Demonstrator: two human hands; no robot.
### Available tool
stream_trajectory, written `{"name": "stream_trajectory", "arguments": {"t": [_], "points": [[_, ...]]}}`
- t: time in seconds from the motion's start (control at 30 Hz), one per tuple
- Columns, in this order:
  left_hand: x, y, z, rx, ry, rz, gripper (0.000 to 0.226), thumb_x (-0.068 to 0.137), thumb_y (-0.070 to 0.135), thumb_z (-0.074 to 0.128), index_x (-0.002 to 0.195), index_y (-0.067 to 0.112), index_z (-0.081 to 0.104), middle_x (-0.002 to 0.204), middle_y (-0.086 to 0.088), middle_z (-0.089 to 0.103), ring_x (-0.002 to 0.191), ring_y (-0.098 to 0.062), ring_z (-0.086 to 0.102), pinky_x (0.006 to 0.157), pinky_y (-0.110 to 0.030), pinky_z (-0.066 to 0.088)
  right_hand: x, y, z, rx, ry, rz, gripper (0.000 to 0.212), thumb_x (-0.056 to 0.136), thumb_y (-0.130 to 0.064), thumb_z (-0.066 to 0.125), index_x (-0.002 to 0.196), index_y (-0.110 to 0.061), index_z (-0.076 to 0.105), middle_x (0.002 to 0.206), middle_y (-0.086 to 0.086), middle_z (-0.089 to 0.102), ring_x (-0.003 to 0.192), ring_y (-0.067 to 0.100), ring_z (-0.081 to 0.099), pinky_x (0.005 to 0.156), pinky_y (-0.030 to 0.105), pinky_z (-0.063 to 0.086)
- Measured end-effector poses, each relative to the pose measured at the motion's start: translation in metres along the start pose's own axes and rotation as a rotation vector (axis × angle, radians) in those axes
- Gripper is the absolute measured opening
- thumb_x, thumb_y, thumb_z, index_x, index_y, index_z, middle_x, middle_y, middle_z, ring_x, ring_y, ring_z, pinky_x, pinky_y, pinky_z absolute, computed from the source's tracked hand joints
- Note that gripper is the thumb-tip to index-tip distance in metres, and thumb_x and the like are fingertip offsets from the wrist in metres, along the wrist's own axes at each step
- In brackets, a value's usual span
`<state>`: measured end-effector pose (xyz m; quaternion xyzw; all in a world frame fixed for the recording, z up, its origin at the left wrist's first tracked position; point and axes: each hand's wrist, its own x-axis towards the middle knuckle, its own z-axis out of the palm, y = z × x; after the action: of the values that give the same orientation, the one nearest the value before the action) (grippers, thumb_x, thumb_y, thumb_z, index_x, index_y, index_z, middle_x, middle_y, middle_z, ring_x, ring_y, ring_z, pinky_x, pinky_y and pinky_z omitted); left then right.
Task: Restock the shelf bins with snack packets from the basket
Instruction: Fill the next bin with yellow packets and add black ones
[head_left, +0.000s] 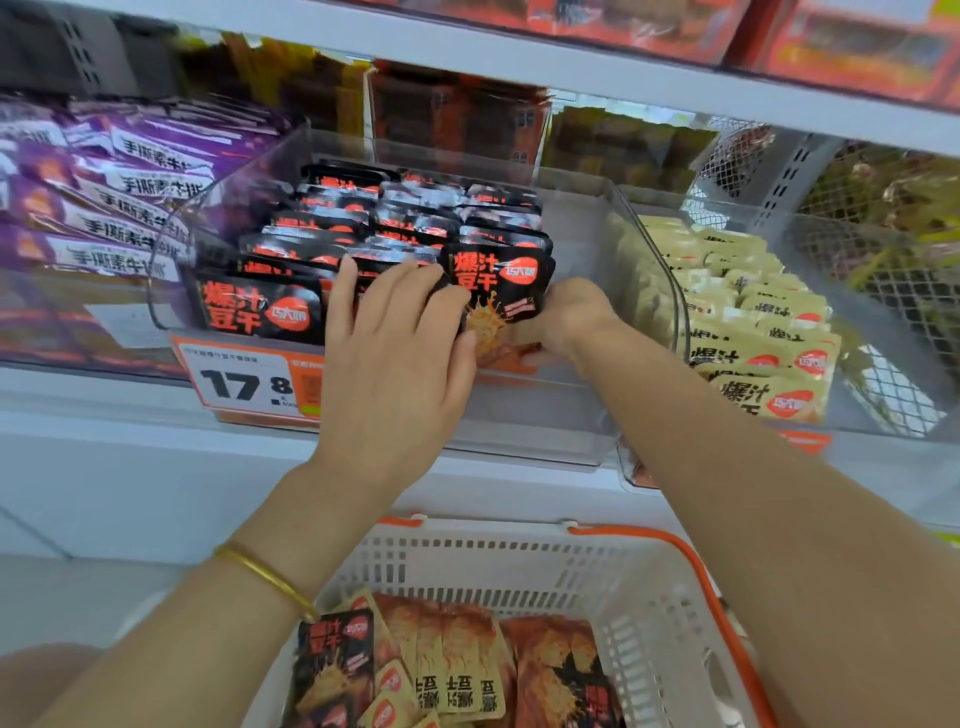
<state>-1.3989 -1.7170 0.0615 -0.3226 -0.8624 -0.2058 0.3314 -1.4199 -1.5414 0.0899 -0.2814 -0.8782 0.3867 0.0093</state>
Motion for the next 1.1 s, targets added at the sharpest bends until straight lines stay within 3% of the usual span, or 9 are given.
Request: {"name": "stream_trajectory", "arguments": {"t": [0.07, 0.2, 0.43, 0.6, 0.73, 0.83, 0.9, 0.97, 1.1], "points": [[0.000, 0.000, 0.001, 0.004, 0.001, 0.001, 0.031, 0.092, 0.026, 0.042, 0.113, 0.012, 0.062, 0.126, -0.007, 0.057, 0.124, -0.026, 0.047, 0.116, -0.047, 0.011, -0.004, 0.000, 0.001, -0.124, -0.019, -0.018, 0.025, 0.080, -0.020, 0.075, 0.094, -0.005, 0.062, 0.103, 0.010, 0.065, 0.083, 0.023, 0.064, 0.065, 0.018, 0.049], [0.000, 0.000, 0.001, -0.001, -0.013, 0.007, 0.032, 0.094, 0.027, 0.041, 0.114, 0.013, 0.062, 0.125, -0.007, 0.058, 0.124, -0.026, 0.048, 0.116, -0.047, 0.011, -0.009, -0.003, 0.004, -0.326, -0.049, -0.031, 0.053, 0.086, -0.047, 0.062, 0.126, -0.012, 0.056, 0.120, 0.008, 0.061, 0.109, 0.023, 0.058, 0.085, 0.027, 0.046], [-0.006, 0.002, -0.010, -0.035, 0.012, 0.060, 0.038, 0.093, 0.023, 0.040, 0.123, 0.008, 0.058, 0.133, -0.010, 0.053, 0.127, -0.029, 0.044, 0.115, -0.051, 0.015, -0.019, 0.000, -0.010, -0.101, -0.118, 0.010, 0.038, 0.079, -0.018, 0.076, 0.110, 0.000, 0.062, 0.108, 0.015, 0.068, 0.097, 0.026, 0.068, 0.087, 0.036, 0.055], [-0.034, 0.031, -0.030, -0.066, 0.153, 0.193, 0.026, 0.083, 0.013, 0.050, 0.102, 0.010, 0.067, 0.112, -0.006, 0.063, 0.099, -0.030, 0.049, 0.079, -0.040, 0.033, -0.089, 0.002, -0.036, 0.026, 0.293, -0.341, 0.034, 0.075, 0.000, 0.072, 0.080, -0.016, 0.042, 0.085, 0.016, 0.064, 0.079, 0.033, 0.068, 0.066, 0.042, 0.056], [-0.079, 0.040, 0.000, -0.059, -0.267, 0.303, 0.026, 0.076, 0.018, 0.045, 0.086, 0.009, 0.067, 0.092, -0.006, 0.063, 0.083, -0.030, 0.052, 0.067, -0.040, 0.036, -0.142, 0.057, -0.011, 0.309, 0.037, -0.359, 0.035, 0.079, 0.008, 0.065, 0.072, -0.017, 0.041, 0.067, 0.008, 0.053, 0.057, 0.024, 0.068, 0.050, 0.035, 0.052], [-0.116, 0.039, 0.036, 0.011, -0.701, 0.370, 0.030, 0.073, 0.023, 0.039, 0.075, 0.015, 0.068, 0.081, -0.002, 0.065, 0.079, -0.026, 0.060, 0.065, -0.036, 0.045, -0.115, 0.152, 0.063, -0.066, -0.283, -0.114, 0.018, 0.082, -0.004, 0.065, 0.079, -0.014, 0.051, 0.080, 0.006, 0.060, 0.071, 0.026, 0.069, 0.063, 0.037, 0.054], [-0.130, 0.040, 0.047, 0.040, -0.953, 0.371, 0.028, 0.083, 0.023, 0.041, 0.091, 0.017, 0.068, 0.094, -0.002, 0.065, 0.095, -0.025, 0.058, 0.081, -0.039, 0.048, -0.100, 0.235, 0.115, -0.424, -0.495, -0.032, 0.012, 0.085, -0.017, 0.058, 0.097, -0.014, 0.059, 0.103, 0.009, 0.063, 0.095, 0.029, 0.064, 0.079, 0.039, 0.054], [-0.135, 0.037, 0.054, 0.044, -0.999, 0.379, 0.029, 0.091, 0.025, 0.040, 0.106, 0.019, 0.065, 0.108, 0.000, 0.063, 0.107, -0.022, 0.053, 0.093, -0.039, 0.043, -0.102, 0.302, 0.149, -0.679, -0.625, 0.040, 0.035, 0.087, -0.020, 0.053, 0.122, -0.015, 0.055, 0.126, 0.013, 0.054, 0.112, 0.033, 0.057, 0.086, 0.039, 0.049], [-0.134, 0.036, 0.060, -0.006, -0.924, 0.339, 0.026, 0.091, 0.023, 0.044, 0.100, 0.015, 0.067, 0.102, -0.002, 0.065, 0.100, -0.025, 0.057, 0.091, -0.041, 0.044, -0.111, 0.343, 0.183, -0.890, -0.536, -0.046, 0.062, 0.089, -0.013, 0.055, 0.145, -0.009, 0.026, 0.145, 0.017, 0.032, 0.130, 0.039, 0.036, 0.091, 0.045, 0.046]]}}
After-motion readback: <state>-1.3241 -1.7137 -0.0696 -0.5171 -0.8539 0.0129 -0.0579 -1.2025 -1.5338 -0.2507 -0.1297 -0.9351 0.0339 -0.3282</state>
